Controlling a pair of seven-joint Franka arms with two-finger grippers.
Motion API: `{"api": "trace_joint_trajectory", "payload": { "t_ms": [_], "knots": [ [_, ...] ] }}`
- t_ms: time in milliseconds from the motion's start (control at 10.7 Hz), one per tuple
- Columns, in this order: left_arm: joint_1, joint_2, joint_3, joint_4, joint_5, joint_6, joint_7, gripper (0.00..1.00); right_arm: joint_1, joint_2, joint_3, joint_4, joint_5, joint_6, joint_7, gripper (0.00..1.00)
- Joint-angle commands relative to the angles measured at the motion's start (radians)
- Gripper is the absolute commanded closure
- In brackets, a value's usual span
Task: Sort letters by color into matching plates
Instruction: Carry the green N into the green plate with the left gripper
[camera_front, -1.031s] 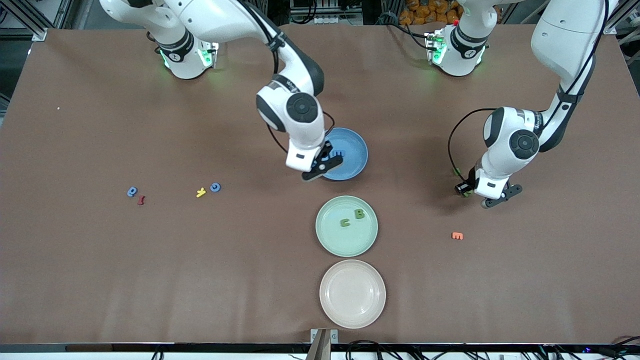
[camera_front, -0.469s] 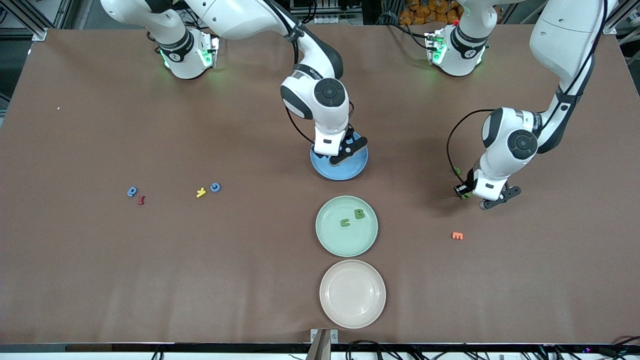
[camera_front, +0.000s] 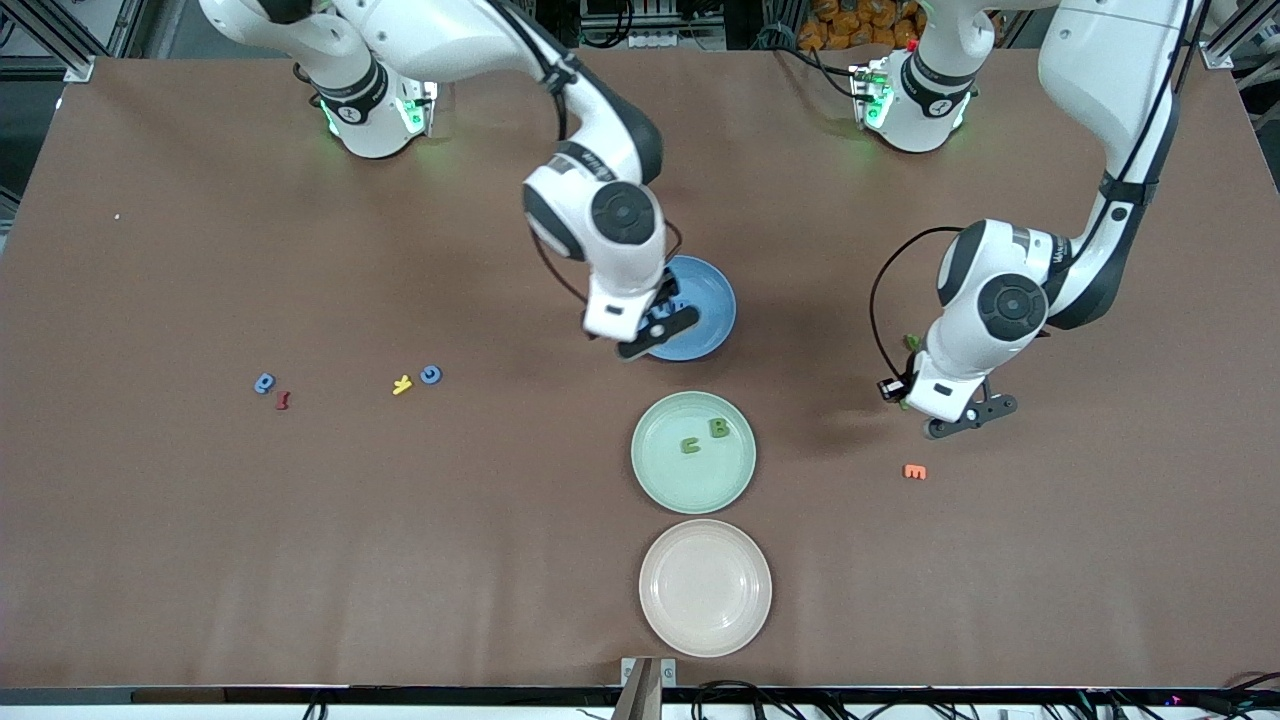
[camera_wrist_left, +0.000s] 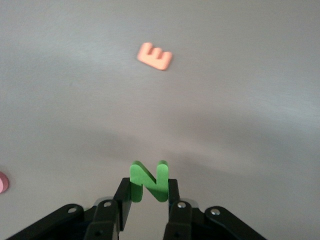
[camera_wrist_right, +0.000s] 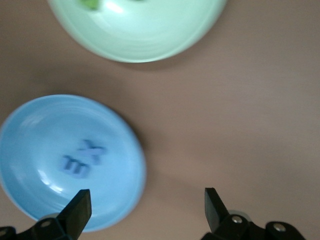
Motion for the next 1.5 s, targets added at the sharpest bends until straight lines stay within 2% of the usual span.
{"api": "trace_joint_trajectory", "payload": {
  "t_ms": [0, 281, 375, 656, 938, 1125, 1406],
  "knots": [
    [-0.095, -0.002, 0.001, 0.145, 0.029, -0.161, -0.021, 1.0, -0.179, -0.104, -0.021, -0.019, 0.005, -0.146, -0.086, 0.0],
    [-0.195, 0.027, -0.003, 0.251, 0.018, -0.192, -0.021, 1.0, -0.328, -0.113, -0.028, -0.034, 0.005, -0.16, -0.073, 0.0],
    [-0.232, 0.044, -0.003, 0.279, 0.017, -0.192, -0.025, 1.0, -0.348, -0.112, -0.055, -0.034, 0.006, -0.16, -0.002, 0.0],
    [-0.315, 0.156, -0.005, 0.38, 0.006, -0.186, -0.034, 1.0, -0.378, -0.104, -0.074, -0.046, 0.01, -0.154, 0.354, 0.0],
    [-0.363, 0.297, -0.003, 0.535, 0.001, -0.18, -0.034, 1.0, -0.419, -0.112, -0.074, -0.083, 0.075, -0.093, 0.669, 0.0],
    [-0.392, 0.331, -0.002, 0.562, 0.0, -0.131, -0.036, 1.0, -0.442, -0.126, -0.074, -0.12, 0.082, -0.035, 0.849, 0.0],
    [-0.407, 0.377, -0.002, 0.563, 0.001, -0.039, -0.074, 1.0, -0.454, -0.123, -0.077, -0.192, 0.068, 0.137, 1.154, 0.0]
  ]
}}
